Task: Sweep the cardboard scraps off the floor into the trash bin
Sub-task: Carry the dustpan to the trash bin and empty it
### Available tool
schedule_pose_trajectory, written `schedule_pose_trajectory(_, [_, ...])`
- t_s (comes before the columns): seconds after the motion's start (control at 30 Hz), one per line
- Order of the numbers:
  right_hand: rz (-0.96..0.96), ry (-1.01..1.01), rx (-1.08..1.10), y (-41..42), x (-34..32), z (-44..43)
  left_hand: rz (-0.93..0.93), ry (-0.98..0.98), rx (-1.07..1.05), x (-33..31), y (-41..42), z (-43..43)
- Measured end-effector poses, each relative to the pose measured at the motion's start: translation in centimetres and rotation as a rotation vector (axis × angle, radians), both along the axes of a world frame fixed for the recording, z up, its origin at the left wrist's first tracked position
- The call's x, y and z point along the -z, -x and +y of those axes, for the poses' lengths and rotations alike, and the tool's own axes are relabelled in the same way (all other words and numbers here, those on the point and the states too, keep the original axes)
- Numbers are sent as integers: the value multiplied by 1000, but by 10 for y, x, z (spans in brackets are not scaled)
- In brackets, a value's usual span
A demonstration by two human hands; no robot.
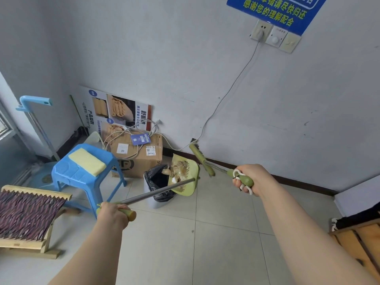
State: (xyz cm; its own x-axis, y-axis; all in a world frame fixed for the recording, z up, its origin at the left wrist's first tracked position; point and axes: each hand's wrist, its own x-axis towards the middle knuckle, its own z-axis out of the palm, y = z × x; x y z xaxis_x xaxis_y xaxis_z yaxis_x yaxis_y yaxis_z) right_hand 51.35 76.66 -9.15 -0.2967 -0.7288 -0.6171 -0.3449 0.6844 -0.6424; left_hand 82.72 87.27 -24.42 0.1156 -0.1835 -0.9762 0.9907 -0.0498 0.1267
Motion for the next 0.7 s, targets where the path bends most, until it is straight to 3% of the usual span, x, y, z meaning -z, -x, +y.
schedule_pose_trajectory(0.7, [-1,-44,-35,-22,-5,-2,-76,-31,60,-1,-17,-5])
